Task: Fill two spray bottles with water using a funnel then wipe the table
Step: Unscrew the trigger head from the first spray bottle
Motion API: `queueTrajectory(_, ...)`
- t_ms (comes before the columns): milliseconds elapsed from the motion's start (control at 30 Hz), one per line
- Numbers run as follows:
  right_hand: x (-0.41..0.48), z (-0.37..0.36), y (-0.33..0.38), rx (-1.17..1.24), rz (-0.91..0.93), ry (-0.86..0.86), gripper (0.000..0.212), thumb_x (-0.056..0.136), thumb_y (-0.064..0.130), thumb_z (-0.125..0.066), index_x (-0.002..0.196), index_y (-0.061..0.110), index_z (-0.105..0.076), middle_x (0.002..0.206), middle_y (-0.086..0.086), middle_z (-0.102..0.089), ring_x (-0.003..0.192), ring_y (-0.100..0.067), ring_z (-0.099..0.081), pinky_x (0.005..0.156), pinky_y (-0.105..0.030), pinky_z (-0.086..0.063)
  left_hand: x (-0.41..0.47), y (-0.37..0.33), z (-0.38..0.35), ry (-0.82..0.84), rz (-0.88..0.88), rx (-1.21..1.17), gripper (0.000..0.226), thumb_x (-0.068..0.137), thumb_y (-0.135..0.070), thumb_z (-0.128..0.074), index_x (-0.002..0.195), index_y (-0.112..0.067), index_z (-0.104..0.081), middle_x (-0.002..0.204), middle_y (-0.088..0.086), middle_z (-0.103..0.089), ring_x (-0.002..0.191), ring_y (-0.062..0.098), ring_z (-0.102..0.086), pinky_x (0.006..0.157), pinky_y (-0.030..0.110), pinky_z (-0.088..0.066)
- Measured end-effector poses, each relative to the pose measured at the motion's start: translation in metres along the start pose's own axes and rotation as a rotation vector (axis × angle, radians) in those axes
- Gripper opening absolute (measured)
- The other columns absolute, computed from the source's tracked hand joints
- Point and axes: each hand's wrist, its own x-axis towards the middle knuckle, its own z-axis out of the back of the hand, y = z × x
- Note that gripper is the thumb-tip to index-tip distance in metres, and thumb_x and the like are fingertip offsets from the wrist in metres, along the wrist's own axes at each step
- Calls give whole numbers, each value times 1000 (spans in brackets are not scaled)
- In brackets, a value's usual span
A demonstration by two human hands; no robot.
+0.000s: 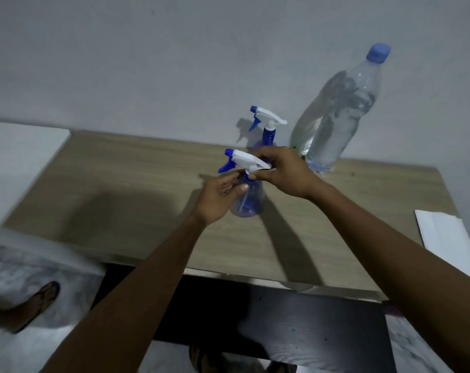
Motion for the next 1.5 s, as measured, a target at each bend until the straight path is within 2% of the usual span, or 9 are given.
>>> queueTrajectory(133,-13,-1,-7,28,-16,14,20,81,15,-83,92,24,-70,81,15,-67,74,7,-59,70,-16,-46,-14,-4,-16,-3,10,4,51,95,4,-59,143,0,-45,135,2,-58,107,-9,-63,91,10,-47)
queueTrajectory(267,-21,-8,-16,51,-60,29,23,76,20,-87,97,22,-76,85,6,-73,79,-11,-67,79,-38,-54,-24,-8,-27,-4,5,5,52,97,7,-52,141,-15,-34,130,-10,-53,101,-17,-60,88,6,-45)
queueTrajectory(433,-25,-10,-13,85,-77,30,24,76,34,-87,96,27,-74,79,12,-71,74,-7,-65,76,-45,-57,-28,-5,-24,36,13,-9,49,98,2,-54,141,-18,-41,131,-3,-58,107,-14,-60,91,7,-44)
queueTrajectory(567,-33,-17,-8,145,-107,-22,28,75,41,-85,97,26,-75,85,8,-72,83,-22,-71,75,-52,-60,-28,-1,-18,77,34,-2,48,100,-9,-57,146,-12,-46,134,0,-63,120,0,-60,96,11,-45)
queueTrajectory(700,-39,-20,-7,184,-114,-45,24,83,25,-84,104,19,-76,93,-3,-74,89,-27,-71,73,-47,-62,-29,1,-15,108,30,5,48,100,-14,-57,147,-17,-46,133,-5,-63,118,-4,-60,94,10,-46)
queueTrajectory(900,-39,-24,-6,147,-135,-73,26,84,25,-83,108,17,-75,96,-5,-75,88,-28,-72,74,-49,-62,-28,5,-14,110,42,-10,49,99,-19,-58,146,-25,-44,123,-20,-64,116,-5,-59,99,13,-47)
queueTrajectory(1067,-37,-26,-6,78,-129,-59,33,81,41,-80,109,24,-73,93,2,-75,87,-23,-72,78,-54,-59,-28,6,-16,99,43,-53,51,100,-15,-57,148,-13,-43,132,-9,-59,114,-5,-58,94,8,-46)
queueTrajectory(1300,-33,-25,-9,-10,-74,-38,31,88,33,-76,116,20,-71,98,4,-73,87,-16,-68,83,-51,-58,-24,10,-16,87,26,-47,53,99,-18,-58,149,-13,-41,139,-4,-58,128,7,-54,93,6,-45)
queueTrajectory(1500,-29,-17,-11,43,-66,53,27,94,20,-71,121,15,-70,107,-6,-72,92,-25,-73,77,-44,-64,-20,8,-12,97,0,-34,49,100,-13,-56,147,-10,-45,137,-1,-61,122,2,-59,97,10,-45)
